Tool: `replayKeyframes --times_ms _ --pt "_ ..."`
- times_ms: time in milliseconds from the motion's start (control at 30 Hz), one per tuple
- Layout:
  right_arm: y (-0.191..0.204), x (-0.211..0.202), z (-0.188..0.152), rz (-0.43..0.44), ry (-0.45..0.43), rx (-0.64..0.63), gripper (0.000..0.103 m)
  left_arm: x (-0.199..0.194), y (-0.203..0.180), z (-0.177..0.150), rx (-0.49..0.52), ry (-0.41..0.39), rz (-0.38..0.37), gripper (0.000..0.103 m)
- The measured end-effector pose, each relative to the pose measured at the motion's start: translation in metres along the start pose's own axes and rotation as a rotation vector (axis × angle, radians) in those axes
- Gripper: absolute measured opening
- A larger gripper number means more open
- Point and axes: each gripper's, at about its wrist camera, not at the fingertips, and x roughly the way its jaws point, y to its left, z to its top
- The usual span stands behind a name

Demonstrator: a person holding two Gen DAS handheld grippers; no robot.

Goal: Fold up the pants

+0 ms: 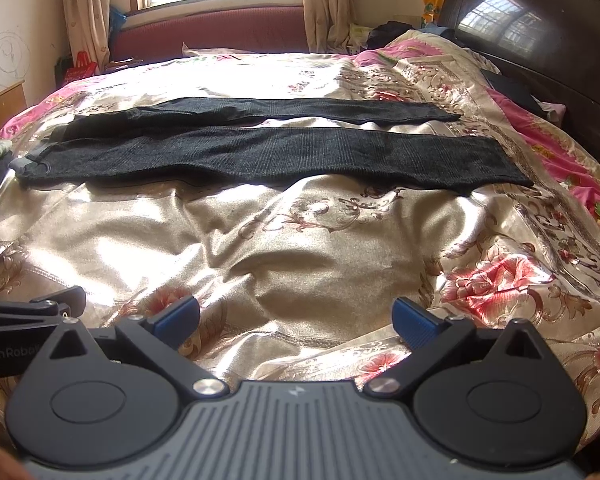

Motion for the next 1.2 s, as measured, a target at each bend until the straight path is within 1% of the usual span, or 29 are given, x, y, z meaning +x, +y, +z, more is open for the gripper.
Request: replayKeyframes --times_ms 1200 --pt "0.0003 -0.0004 -0.0007 -0.001 0.001 0.0 0.102 -0.003 0.0002 -0.0019 0.026 -0.017 0.014 0.103"
